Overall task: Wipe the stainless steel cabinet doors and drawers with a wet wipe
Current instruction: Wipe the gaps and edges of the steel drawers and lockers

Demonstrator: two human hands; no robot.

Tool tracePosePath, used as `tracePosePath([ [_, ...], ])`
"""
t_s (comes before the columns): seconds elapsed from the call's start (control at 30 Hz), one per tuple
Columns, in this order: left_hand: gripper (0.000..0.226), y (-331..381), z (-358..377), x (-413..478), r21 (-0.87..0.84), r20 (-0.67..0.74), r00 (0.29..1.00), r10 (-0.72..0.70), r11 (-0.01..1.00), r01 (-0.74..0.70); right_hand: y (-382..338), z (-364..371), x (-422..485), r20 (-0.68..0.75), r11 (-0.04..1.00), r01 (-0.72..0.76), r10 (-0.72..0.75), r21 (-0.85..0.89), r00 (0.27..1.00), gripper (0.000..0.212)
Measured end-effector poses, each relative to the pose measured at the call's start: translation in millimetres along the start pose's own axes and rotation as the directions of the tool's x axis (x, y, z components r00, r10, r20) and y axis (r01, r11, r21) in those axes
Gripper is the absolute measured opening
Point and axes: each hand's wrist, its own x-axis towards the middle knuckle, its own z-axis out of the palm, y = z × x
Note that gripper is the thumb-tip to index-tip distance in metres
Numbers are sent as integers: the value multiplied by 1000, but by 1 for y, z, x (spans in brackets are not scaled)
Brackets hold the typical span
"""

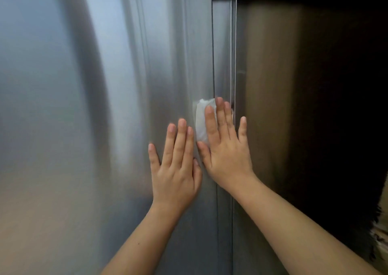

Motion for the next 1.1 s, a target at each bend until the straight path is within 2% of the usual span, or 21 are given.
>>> tracePosePath([
  [0.37, 53, 14, 4, -67, -1, 22, 997, -79, 997, 79, -6, 34, -74, 3, 1000, -1, 1, 4, 1000, 68],
  [0.67, 55, 26, 6, -140, -23, 111, 987, -119, 992, 123, -12, 54, -140, 61, 999, 9, -6, -45, 998, 73],
  [0.87, 55, 38, 8, -194, -30, 209, 966, -150, 987, 160, -22, 64, -162, 7, 993, -73, 73, 95, 997, 61],
  [0.97, 56, 46, 9, -214, -65, 238, 953, -186, 976, 206, -26, 75, -195, 66, 996, -80, 77, 37, 995, 69],
  [1.1, 54, 51, 9, -232, -66, 270, 942, -199, 972, 225, -28, 87, -223, 76, 995, -81, 77, 53, 994, 70],
])
